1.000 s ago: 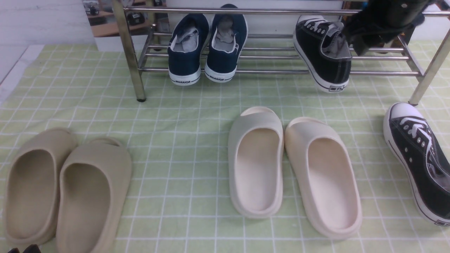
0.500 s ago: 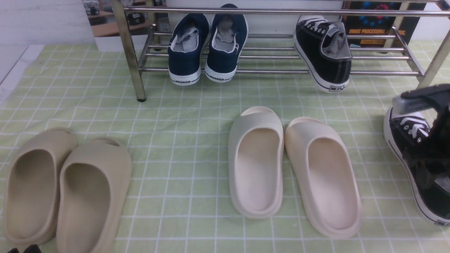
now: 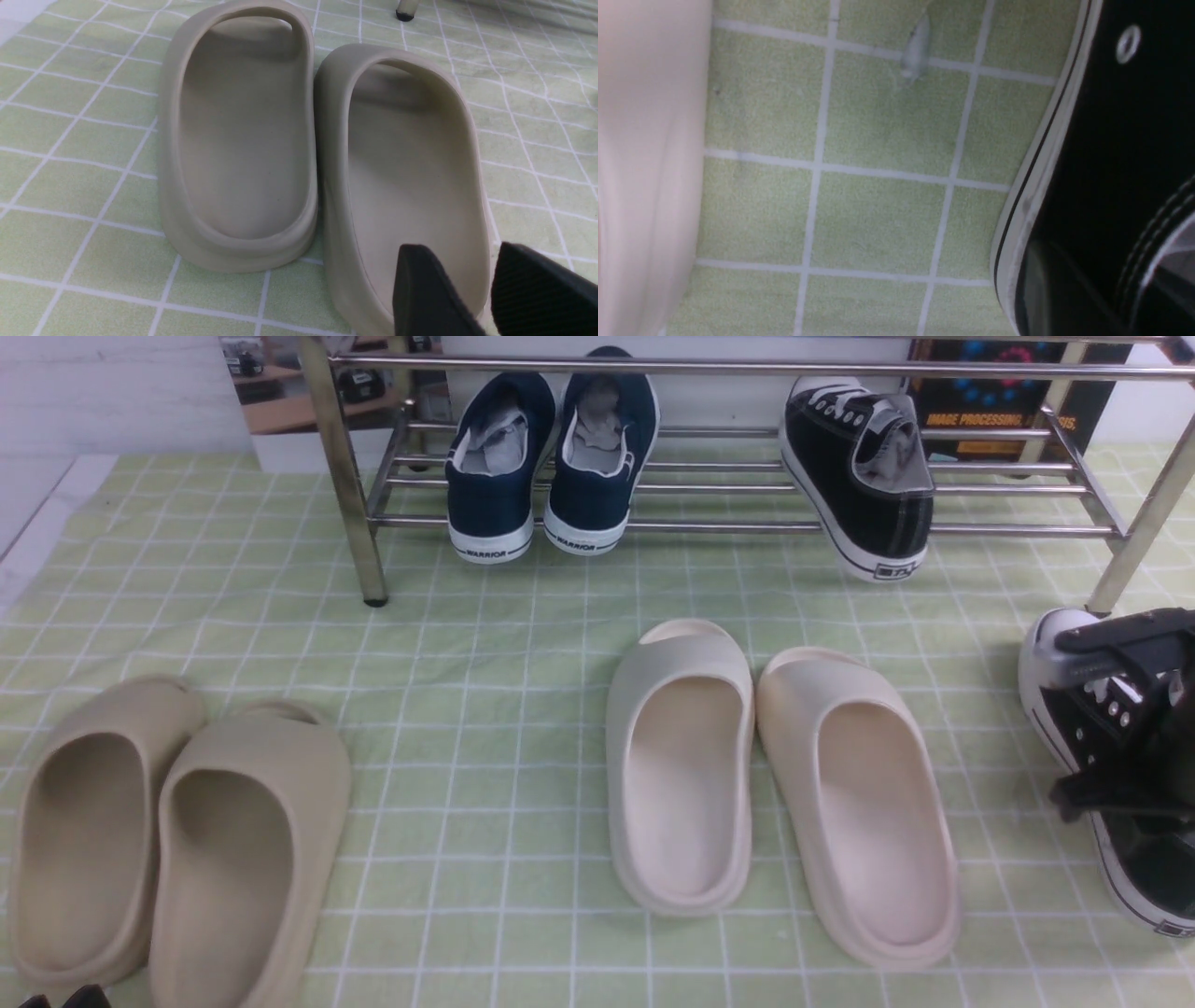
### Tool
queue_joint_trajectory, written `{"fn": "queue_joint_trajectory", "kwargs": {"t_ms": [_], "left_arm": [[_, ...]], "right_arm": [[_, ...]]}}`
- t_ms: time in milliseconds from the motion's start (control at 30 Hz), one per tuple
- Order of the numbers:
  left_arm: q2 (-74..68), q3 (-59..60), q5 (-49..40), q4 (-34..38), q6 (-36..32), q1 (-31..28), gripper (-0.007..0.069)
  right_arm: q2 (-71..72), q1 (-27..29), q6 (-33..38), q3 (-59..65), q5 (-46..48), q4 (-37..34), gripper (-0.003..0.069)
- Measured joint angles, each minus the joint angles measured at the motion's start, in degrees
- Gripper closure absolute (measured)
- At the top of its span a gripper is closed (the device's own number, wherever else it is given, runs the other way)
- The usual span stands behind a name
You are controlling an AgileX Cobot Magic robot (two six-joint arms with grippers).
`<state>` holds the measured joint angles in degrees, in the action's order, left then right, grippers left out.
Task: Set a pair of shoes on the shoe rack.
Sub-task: Use the right arm to grab the shoe closest to it, then use the right arm to put a shoe into the shoe rack
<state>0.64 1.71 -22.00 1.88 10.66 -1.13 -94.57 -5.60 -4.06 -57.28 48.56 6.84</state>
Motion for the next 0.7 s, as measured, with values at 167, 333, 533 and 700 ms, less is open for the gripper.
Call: {"fn": "queue_joint_trajectory", "kwargs": {"t_ms": [167,333,533,700], "left_arm": [[0.0,0.0,0.0,0.0,0.0,0.0,0.0386],[0.0,0.0,0.0,0.0,0.0,0.0,0.0386],[0.0,0.0,0.0,0.0,0.0,0.0,0.0386],[0.0,0.0,0.0,0.0,0.0,0.0,0.0386]], "right_arm": [[0.58,-0.33,0.05,-1.19,2.48,0.13,0.0645],[5.01,-3.16,2.38,-6.72,9.71,-1.92,0.0645],[5.1,-4.02,5.57,-17.01,11.4,-2.89,0.0645],[-0.88,-4.02,7.28,-26.54,11.87,-1.42,0.0645]]}}
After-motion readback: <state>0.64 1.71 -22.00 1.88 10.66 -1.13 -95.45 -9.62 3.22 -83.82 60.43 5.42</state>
